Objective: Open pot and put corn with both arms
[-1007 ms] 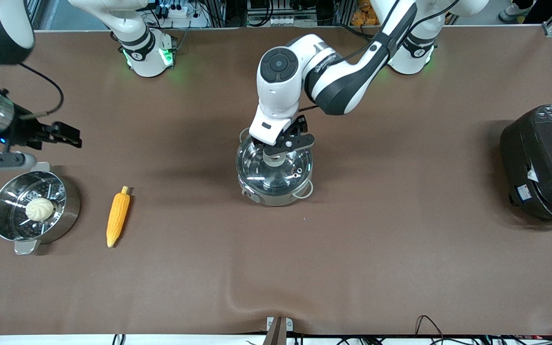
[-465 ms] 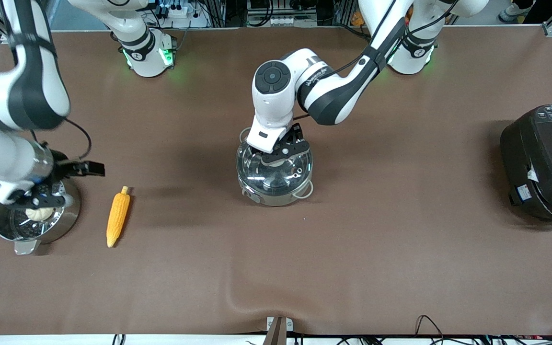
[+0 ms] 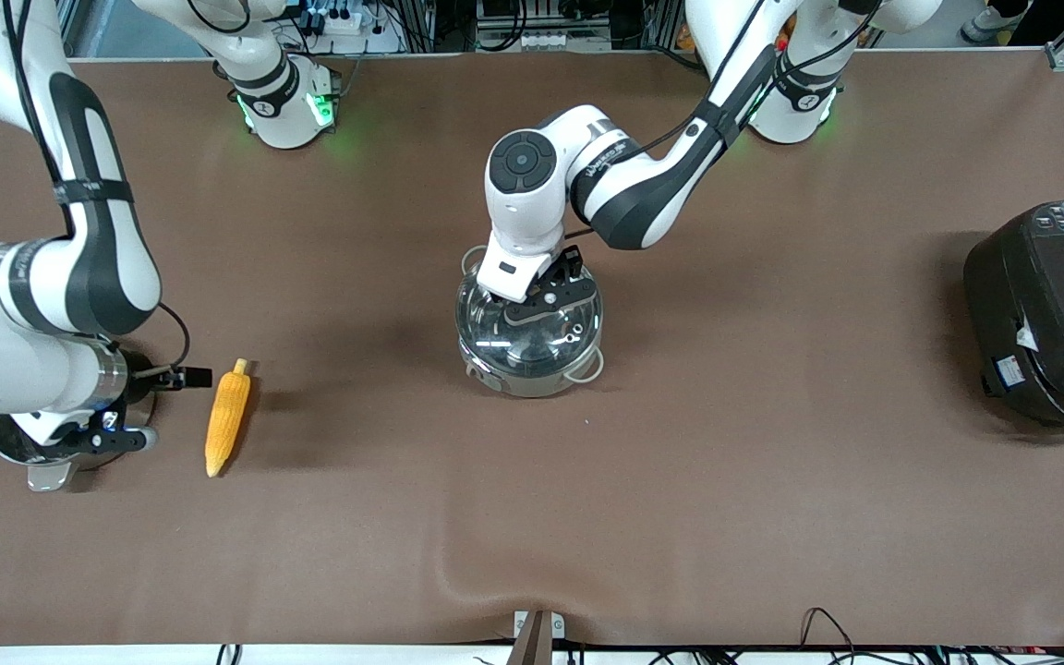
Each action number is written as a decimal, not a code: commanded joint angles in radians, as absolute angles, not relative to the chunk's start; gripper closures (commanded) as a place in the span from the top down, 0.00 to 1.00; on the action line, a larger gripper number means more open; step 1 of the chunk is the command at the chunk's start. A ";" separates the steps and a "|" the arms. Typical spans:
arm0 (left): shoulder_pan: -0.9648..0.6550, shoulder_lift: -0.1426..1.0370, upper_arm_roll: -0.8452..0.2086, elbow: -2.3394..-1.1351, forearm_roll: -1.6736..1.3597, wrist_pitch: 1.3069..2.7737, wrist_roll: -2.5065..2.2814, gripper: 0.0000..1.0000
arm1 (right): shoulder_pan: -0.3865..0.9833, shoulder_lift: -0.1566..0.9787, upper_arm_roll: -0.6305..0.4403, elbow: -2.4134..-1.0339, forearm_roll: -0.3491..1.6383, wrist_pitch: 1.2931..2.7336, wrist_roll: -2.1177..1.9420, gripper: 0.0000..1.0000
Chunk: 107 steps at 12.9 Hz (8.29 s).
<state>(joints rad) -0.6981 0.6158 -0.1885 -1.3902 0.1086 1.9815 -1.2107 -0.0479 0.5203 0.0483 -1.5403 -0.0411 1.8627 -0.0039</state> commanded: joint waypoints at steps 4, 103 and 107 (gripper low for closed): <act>-0.721 0.637 -0.181 -1.367 0.138 2.002 -1.276 0.25 | -0.083 0.612 0.057 -1.674 -0.074 2.161 -0.003 1.00; 0.020 -0.037 -0.195 -1.523 0.011 1.462 -0.199 1.00 | -0.028 0.015 0.075 -1.497 0.031 1.457 0.101 1.00; 0.057 -0.043 -0.193 -1.519 0.015 1.453 -0.193 1.00 | -0.029 0.020 0.075 -1.485 0.029 1.451 0.101 1.00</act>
